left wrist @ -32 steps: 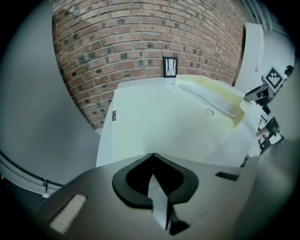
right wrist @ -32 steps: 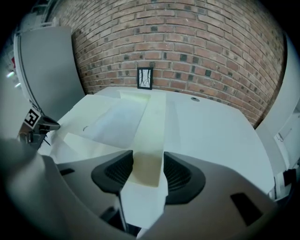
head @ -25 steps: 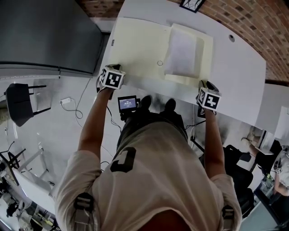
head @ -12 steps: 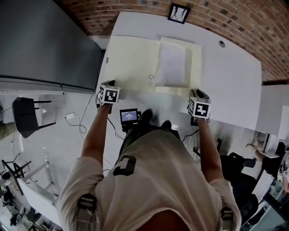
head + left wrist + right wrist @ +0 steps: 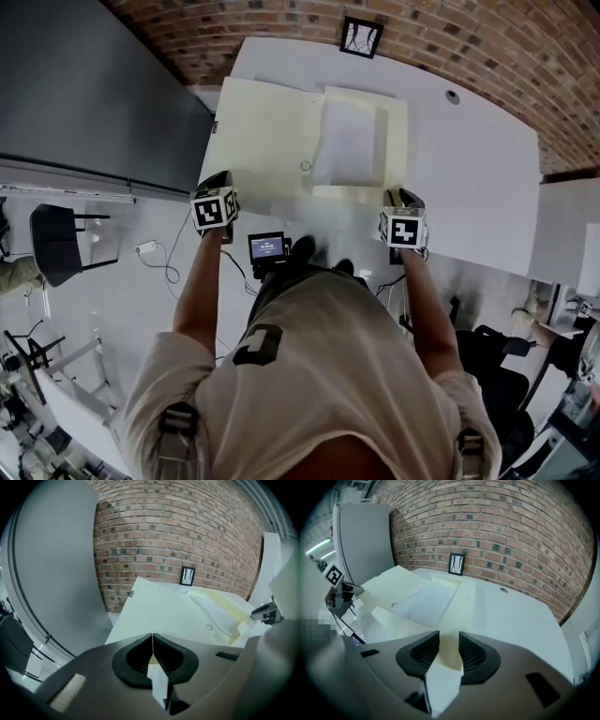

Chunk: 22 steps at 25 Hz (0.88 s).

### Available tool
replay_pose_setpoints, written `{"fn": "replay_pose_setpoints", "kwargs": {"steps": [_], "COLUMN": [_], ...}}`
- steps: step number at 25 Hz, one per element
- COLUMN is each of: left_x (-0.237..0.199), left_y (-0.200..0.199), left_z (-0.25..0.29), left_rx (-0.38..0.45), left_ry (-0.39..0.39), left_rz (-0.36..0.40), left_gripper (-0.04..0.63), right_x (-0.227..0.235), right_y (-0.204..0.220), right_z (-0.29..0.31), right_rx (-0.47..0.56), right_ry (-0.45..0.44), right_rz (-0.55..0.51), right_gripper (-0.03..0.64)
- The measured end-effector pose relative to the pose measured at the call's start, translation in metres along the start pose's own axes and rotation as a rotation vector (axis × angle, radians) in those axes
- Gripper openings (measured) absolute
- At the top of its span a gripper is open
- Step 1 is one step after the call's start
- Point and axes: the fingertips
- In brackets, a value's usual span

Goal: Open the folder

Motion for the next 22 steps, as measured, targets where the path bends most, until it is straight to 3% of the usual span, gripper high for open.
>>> {"fn": "replay_pose_setpoints", "kwargs": {"steps": [4, 10, 12, 15, 22], "left_x": [0.012, 0.026, 0.033, 0.046, 0.075], "left_y": [-0.016, -0.039, -0.044, -0.043, -0.05], "left_z": [-0.013, -0.023, -0.027, -0.033, -0.048], "left_rx": [0.055, 0.111, 0.128, 0.13, 0.146], "left_ry": [0.016, 0.06, 0.083, 0.126, 0.228], "left_rz": [-0.029, -0.035, -0.035, -0.03, -0.021], "left_gripper": [0.006, 0.006, 0.006, 0.006, 0.005], "right_x": [0.002, -0.006, -0.019, -0.046, -0.1], "right_y": [-0.014, -0.047, -0.054, -0.059, -0.075], "right_z": [-0.01, -0.033, -0.04, -0.051, -0.071], "right_rx": [0.038, 0.158, 0.176, 0.175, 0.188], "right_ry": [0.034, -0.007, -0.06, -0.187, -0.423], "right_rz": [-0.068, 0.023, 0.046, 0.091, 0.245], "right_gripper": [0.104, 0.104, 0.096, 0.024, 0.011]}}
Point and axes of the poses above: the fingertips, and each gripper's own axes: z forward along the fingers, x to its right, y out of its underside, and after that the axes turned 11 degrees about x, right-handed
